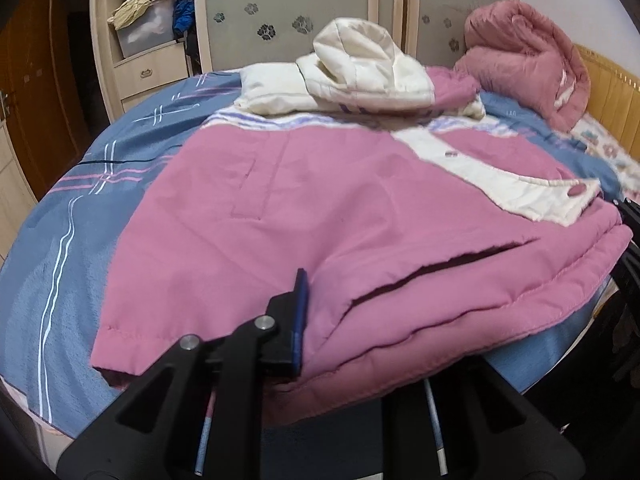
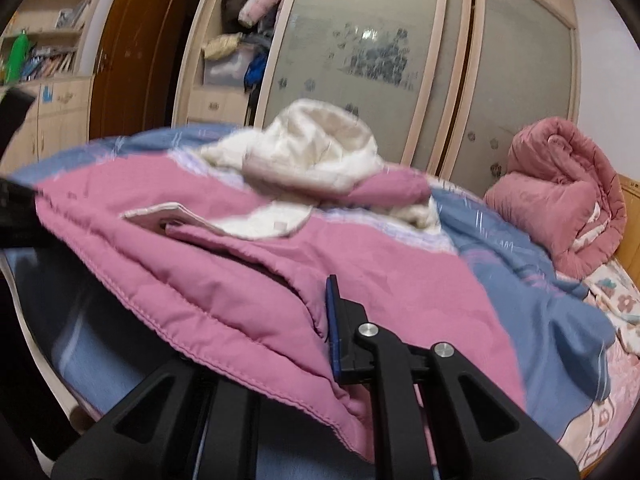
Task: Fold large clothes
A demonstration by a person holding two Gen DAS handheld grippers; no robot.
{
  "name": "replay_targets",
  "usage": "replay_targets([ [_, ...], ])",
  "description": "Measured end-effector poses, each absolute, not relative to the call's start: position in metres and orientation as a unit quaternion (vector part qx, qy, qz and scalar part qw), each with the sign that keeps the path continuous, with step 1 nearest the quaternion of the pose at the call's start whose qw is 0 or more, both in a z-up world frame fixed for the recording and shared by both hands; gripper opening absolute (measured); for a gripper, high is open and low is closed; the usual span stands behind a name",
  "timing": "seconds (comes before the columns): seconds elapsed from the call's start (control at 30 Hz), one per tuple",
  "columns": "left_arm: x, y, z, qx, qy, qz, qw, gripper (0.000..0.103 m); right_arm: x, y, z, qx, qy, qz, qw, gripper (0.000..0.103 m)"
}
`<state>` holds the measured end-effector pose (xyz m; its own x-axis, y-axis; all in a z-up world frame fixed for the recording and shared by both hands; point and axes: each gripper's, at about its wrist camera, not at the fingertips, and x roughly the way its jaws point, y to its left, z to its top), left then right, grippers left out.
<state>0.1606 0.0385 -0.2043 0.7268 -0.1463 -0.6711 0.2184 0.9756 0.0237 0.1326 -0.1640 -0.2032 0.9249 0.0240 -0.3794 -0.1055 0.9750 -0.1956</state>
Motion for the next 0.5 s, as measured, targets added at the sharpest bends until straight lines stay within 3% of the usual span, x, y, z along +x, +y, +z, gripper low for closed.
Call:
replay_targets([
  [0.27,0.164,0.028,-0.132,0.098,0.243,-0.082,0.962,0.013,0.156,-0.173,-0.142,-0.101,0.126,0.034,0.986,0.009],
  [0.5,0.223,0.017,-0.052,0.147,0.161,-0.092,0.972,0.013,0.196,-0.185,-0.084,-0.123,0.059,0.023,0.990,0.008],
])
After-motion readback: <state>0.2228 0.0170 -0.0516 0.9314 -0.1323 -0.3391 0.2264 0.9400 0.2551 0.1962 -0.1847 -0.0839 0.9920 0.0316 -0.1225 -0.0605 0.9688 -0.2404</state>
